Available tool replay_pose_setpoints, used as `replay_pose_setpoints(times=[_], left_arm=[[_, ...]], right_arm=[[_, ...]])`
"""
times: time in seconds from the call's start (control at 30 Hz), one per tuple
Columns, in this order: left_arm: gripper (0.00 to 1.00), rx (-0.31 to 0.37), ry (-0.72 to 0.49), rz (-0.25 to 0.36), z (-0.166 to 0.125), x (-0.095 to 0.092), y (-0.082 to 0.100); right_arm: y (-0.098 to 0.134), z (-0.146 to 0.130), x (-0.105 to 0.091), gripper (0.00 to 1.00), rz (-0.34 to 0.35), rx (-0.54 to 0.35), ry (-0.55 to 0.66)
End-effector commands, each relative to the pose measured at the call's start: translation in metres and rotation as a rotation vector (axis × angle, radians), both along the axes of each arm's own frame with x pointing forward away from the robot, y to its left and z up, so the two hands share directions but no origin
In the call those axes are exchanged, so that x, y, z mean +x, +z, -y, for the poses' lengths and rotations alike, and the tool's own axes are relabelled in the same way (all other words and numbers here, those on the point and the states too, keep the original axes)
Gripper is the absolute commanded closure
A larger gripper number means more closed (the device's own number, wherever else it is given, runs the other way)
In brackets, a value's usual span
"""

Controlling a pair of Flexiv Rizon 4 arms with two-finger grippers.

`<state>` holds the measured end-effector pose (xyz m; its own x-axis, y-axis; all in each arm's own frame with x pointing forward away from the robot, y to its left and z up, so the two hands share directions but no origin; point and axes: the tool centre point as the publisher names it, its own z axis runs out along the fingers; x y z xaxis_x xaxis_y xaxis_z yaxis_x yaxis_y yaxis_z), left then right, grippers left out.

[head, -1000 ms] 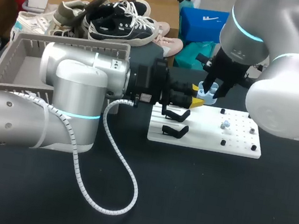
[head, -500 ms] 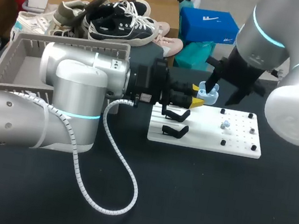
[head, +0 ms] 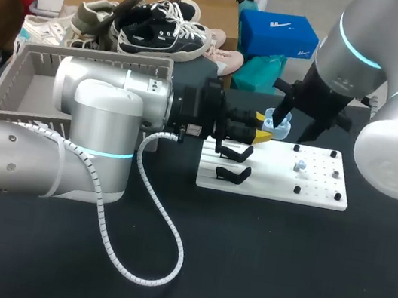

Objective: Pick up each earbud case from the left stands, insert the matching earbuds, close the lid, and place the case in the box.

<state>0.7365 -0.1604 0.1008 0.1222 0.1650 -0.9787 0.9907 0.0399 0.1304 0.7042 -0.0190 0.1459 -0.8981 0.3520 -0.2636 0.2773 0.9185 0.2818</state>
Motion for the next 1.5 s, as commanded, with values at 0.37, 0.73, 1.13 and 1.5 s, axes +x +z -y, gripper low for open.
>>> replay_pose_setpoints(times=[0.37, 0.73, 1.13, 1.5], left_arm=[[1.00, -0.001, 0.003, 0.002, 0.000, -0.001, 0.000], [1.00, -0.001, 0.003, 0.002, 0.000, -0.001, 0.000], [1.00, -0.001, 0.003, 0.002, 0.000, -0.001, 0.000], [1.00, -0.001, 0.003, 0.002, 0.000, -0.001, 0.000]], right_arm=[[-0.007, -0.003, 0.003, 0.52, -0.017, -0.007, -0.007], [-0.005, 0.002, 0.008, 0.53, -0.015, -0.006, -0.022], [0.006, 0.010, -0.009, 0.52, 0.026, 0.002, -0.022], [-0.013, 0.031, -0.019, 0.50, 0.049, -0.109, -0.008]])
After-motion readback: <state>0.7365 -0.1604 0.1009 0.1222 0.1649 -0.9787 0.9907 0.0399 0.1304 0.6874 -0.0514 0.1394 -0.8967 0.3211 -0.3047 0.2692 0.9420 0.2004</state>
